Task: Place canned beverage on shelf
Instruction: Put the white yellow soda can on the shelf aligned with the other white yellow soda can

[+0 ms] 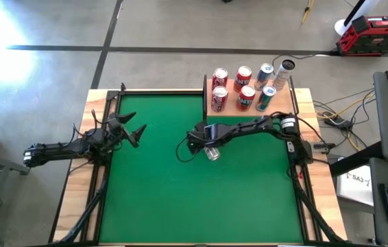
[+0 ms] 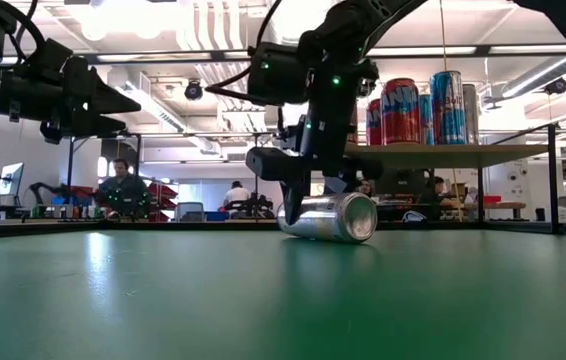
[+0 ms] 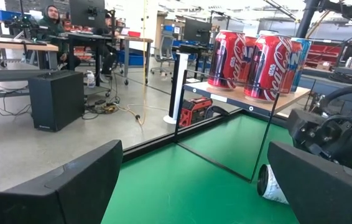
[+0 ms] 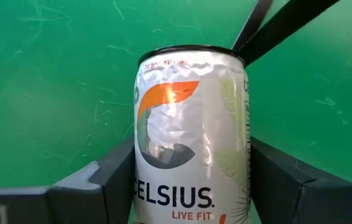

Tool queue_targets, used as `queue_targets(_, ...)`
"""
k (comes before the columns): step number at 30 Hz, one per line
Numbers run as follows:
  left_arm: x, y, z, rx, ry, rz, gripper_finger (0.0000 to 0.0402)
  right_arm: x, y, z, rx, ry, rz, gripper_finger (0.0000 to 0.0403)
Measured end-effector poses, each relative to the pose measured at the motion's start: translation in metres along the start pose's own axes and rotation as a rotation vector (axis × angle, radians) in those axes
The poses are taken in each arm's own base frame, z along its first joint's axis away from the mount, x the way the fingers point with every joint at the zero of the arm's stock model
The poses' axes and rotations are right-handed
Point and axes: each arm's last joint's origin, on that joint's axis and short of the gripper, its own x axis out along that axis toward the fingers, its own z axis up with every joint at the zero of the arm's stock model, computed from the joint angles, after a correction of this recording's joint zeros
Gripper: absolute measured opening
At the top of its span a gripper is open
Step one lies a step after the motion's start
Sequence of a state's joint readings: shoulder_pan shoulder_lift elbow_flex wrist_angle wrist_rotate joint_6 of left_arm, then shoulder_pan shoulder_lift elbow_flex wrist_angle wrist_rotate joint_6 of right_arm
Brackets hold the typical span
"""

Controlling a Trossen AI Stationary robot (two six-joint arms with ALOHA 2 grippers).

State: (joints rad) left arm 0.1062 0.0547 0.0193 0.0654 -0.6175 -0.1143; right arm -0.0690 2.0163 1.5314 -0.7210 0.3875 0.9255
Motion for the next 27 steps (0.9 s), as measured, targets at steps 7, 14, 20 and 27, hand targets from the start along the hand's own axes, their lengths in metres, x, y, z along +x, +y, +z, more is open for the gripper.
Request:
queue_targets(7, 0.0, 0.0, 0.0, 0.0, 0.0, 0.0, 0.0386, -0.018, 0.017, -0.022, 0.064, -0.222, -0.081, 0.0233)
queue_targets(14, 0.0, 0.0, 0.0, 0.0, -0.001, 0.0, 0.0386, -0.047, 0.04, -0.064, 0.196, -0.648, -0.131, 0.026)
queue_targets(20, 0.0, 0.0, 0.0, 0.0, -0.001, 0.0, 0.0386, -0.063, 0.048, -0.091, 0.261, -0.853, -0.09, 0.0286)
queue_targets(27, 0.0, 0.0, 0.0, 0.0, -0.001, 0.0, 0.0386, -0.068, 0.049, -0.115, 0.255, -0.966, -0.061, 0.0274)
